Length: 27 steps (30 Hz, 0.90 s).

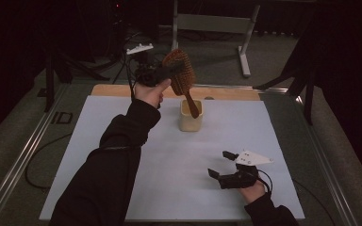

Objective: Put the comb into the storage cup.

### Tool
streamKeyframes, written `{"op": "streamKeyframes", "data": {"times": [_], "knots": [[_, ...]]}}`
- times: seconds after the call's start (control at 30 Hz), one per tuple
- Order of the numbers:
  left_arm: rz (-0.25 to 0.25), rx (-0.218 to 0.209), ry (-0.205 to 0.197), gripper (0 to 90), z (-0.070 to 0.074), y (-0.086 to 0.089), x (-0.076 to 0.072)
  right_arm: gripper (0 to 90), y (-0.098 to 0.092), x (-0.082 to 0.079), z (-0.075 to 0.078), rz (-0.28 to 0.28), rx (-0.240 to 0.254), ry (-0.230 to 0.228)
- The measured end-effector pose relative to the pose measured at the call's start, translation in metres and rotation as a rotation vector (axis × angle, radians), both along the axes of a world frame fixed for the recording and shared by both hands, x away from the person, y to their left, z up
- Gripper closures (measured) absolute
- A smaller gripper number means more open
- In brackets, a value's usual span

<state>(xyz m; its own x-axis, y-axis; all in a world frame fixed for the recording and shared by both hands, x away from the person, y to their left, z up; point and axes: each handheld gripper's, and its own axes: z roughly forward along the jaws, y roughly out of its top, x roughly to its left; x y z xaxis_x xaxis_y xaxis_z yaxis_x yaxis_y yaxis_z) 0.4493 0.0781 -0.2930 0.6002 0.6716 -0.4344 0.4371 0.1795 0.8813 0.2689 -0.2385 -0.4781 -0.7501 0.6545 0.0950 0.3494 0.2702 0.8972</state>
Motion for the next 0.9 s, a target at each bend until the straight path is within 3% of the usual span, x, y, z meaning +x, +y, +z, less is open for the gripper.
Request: {"op": "streamKeyframes", "data": {"times": [0.5,0.9], "knots": [[0.071,0.019,-0.004,51.6,-0.007,-0.004,0.022,10.0,-0.003,0.0,0.001,-0.003,0.017,0.0],[0.083,0.03,-0.006,51.6,-0.023,-0.012,0.029,10.0,-0.004,0.0,0.001,-0.002,0.017,-0.006]]}}
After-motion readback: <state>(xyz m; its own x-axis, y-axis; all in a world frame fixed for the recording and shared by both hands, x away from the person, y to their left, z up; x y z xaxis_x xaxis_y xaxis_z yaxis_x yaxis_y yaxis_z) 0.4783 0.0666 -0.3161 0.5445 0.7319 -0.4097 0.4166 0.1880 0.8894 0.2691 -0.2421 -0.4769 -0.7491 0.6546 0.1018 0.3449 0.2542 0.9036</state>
